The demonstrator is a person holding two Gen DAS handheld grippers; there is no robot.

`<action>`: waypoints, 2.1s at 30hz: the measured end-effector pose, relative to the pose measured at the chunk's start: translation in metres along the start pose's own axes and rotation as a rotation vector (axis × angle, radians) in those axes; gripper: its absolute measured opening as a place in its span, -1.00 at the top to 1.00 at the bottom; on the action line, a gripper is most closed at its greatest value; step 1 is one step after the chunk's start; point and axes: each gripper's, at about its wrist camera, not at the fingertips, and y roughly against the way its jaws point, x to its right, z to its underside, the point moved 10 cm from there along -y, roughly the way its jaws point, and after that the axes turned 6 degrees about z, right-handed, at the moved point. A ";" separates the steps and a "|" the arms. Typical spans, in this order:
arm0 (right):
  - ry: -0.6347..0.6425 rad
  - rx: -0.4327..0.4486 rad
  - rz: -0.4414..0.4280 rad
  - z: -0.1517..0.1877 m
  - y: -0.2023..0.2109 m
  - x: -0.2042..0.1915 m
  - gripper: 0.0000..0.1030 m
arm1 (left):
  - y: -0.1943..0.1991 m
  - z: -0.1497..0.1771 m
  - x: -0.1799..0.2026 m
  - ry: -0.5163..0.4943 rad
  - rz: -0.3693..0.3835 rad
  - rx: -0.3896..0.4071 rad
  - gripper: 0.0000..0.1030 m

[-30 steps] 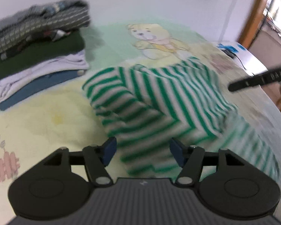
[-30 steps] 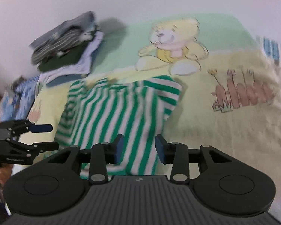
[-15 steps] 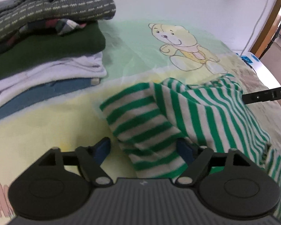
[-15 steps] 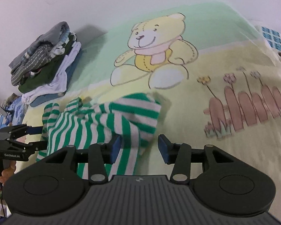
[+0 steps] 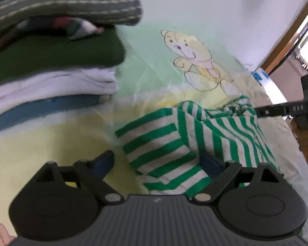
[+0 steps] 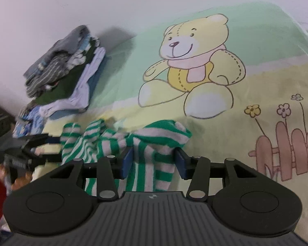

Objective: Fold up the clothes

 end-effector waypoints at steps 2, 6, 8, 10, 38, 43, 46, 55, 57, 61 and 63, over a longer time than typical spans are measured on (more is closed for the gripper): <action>0.006 -0.015 -0.020 0.003 0.004 0.003 0.05 | 0.004 -0.001 -0.005 0.011 0.003 0.007 -0.77; -0.005 -0.029 -0.070 0.005 0.000 0.000 0.03 | -0.005 -0.012 -0.012 0.081 0.039 0.026 -0.80; -0.011 -0.036 -0.095 0.006 -0.002 -0.001 0.02 | -0.011 -0.016 -0.007 0.078 0.056 0.025 -0.80; -0.002 -0.052 -0.120 0.009 -0.002 -0.003 0.03 | -0.016 -0.017 0.000 0.055 0.067 0.021 -0.80; 0.263 0.098 -0.035 -0.013 0.024 -0.047 0.66 | 0.023 -0.017 0.031 -0.136 -0.068 0.168 0.79; 0.318 0.155 -0.051 -0.009 0.055 -0.064 0.67 | 0.059 -0.015 0.049 -0.165 -0.075 0.217 0.79; 0.352 0.185 -0.072 -0.002 0.079 -0.075 0.67 | 0.084 -0.010 0.065 -0.185 -0.070 0.251 0.79; 0.478 0.229 -0.100 0.044 0.146 -0.109 0.68 | 0.149 0.032 0.128 -0.275 -0.062 0.310 0.80; 0.502 0.220 -0.099 0.063 0.156 -0.115 0.68 | 0.158 0.048 0.139 -0.280 -0.055 0.307 0.80; 0.568 0.187 -0.078 0.106 0.168 -0.122 0.68 | 0.169 0.094 0.154 -0.287 -0.052 0.255 0.79; 0.593 0.161 -0.066 0.128 0.169 -0.124 0.68 | 0.169 0.116 0.159 -0.282 -0.053 0.219 0.79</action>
